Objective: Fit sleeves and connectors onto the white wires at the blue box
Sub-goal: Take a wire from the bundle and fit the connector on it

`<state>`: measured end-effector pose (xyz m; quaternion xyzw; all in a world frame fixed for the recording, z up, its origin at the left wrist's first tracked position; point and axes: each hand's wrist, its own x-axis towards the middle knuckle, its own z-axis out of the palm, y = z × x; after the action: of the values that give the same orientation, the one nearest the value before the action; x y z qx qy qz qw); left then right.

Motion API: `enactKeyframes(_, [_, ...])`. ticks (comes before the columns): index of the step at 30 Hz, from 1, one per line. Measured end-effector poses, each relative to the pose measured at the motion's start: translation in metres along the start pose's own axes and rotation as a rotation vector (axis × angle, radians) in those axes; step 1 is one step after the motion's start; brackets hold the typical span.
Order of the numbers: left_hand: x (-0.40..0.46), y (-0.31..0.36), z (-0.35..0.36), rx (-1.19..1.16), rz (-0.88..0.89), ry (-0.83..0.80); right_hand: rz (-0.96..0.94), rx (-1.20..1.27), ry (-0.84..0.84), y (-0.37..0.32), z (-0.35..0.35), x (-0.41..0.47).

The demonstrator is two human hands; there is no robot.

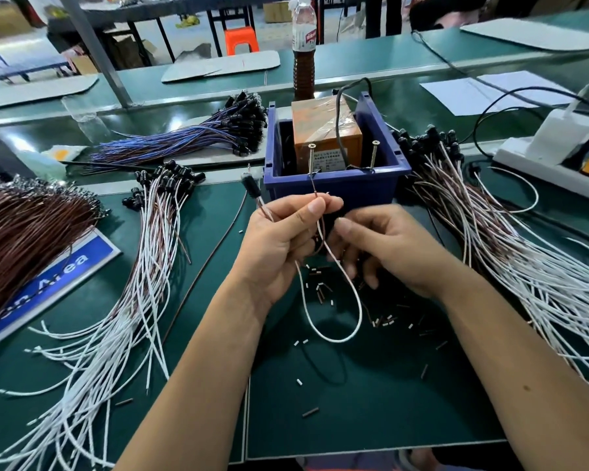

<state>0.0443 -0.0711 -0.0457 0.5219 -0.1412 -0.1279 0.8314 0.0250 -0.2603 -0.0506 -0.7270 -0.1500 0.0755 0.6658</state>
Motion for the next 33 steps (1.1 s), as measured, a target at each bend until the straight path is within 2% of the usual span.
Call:
enactKeyframes(2, [-0.001,0.0,0.003,-0.013,0.026,-0.002,0.005,0.052,-0.061,-0.001,0.008,0.0])
enactKeyframes(6, [-0.004,0.001,0.005,0.008,0.03,-0.026,-0.031,0.136,0.019,-0.002,0.012,0.0])
enactKeyframes(11, [-0.002,0.001,0.006,-0.008,0.042,0.004,-0.07,0.246,-0.007,-0.005,0.008,-0.002])
enactKeyframes(14, [-0.003,0.001,0.01,-0.047,0.059,0.02,-0.152,0.362,0.066,-0.008,0.004,-0.001])
enactKeyframes(18, [-0.003,-0.001,0.017,0.048,0.142,0.059,-0.278,0.459,0.173,-0.01,-0.007,0.0])
enactKeyframes(22, [0.0,0.001,0.018,0.042,0.247,0.23,-0.35,0.46,0.306,-0.008,-0.009,0.001])
enactKeyframes(24, [0.002,0.0,0.019,0.044,0.307,0.32,-0.386,0.405,0.448,-0.006,-0.008,0.002])
enactKeyframes(27, [0.004,-0.003,0.023,0.106,0.392,0.432,-0.446,0.144,0.676,-0.005,-0.006,0.004])
enactKeyframes(33, [0.01,-0.008,0.027,0.353,0.516,0.587,-0.48,-0.333,0.977,-0.002,-0.005,0.005])
